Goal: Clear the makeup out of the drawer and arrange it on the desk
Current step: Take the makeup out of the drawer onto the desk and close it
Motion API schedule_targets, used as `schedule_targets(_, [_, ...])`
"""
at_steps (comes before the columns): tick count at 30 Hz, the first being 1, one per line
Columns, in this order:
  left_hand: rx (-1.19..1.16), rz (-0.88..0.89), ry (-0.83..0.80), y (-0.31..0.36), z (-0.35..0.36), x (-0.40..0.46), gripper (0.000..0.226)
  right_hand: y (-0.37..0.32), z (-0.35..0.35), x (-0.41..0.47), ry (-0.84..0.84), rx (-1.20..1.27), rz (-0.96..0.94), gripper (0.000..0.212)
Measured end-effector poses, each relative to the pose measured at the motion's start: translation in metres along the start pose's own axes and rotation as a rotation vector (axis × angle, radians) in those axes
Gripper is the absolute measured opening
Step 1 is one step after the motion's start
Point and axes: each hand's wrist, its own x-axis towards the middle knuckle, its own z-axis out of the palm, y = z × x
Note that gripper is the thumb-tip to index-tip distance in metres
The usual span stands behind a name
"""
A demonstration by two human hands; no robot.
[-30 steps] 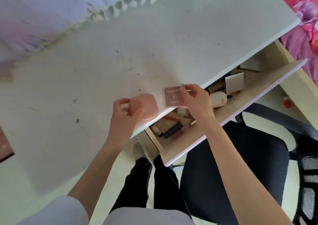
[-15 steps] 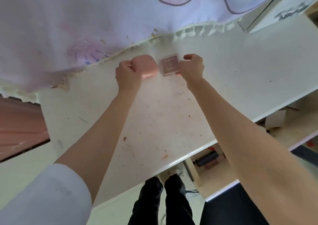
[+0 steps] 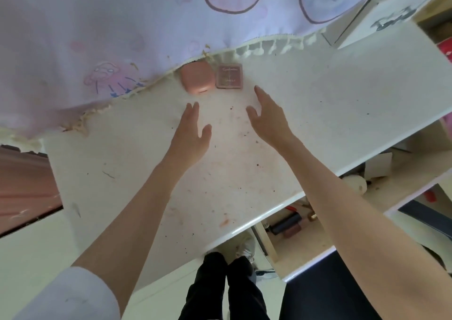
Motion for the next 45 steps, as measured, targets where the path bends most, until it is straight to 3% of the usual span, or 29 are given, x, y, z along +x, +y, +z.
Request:
schedule_targets(3, [0.167,0.127,0.006,0.002,0.036,-0.046,0.051,0.044,0.005,-0.055,-0.007,-0.101,-0.051,0.051])
schedule_targets(8, [0.22,0.452,0.012,0.027,0.105,-0.129,0.034,0.121,0.006,-0.161,0.173,-0.128,-0.139,0.038])
schedule_targets(13, [0.223,0.62,-0.188,0.045,0.169,-0.163,0.03,0.183,-0.009,-0.203,0.175,-0.186,-0.036,0.033])
schedule_targets(18, [0.364,0.367,-0.394,0.037,0.215,-0.149,0.039,0.214,-0.02,-0.182,-0.197,-0.387,0.073,0.038])
schedule_targets(21, [0.324,0.21,-0.462,0.032,0.238,-0.13,0.043,0.219,-0.019,-0.154,-0.272,-0.432,0.03,0.041])
schedule_targets(28, [0.238,-0.022,-0.448,0.044,0.264,-0.105,0.039,0.233,-0.005,-0.121,-0.429,-0.449,0.076,0.052])
schedule_targets(39, [0.332,-0.114,-0.695,0.051,0.255,-0.098,0.035,0.228,-0.002,-0.108,-0.619,-0.562,0.042,0.077])
schedule_targets(41, [0.317,-0.148,-0.738,0.053,0.249,-0.097,0.021,0.228,-0.003,-0.107,-0.683,-0.568,0.051,0.081])
schedule_targets(45, [0.247,-0.178,-0.783,0.052,0.237,-0.1,0.024,0.226,-0.007,-0.109,-0.748,-0.595,0.036,0.086])
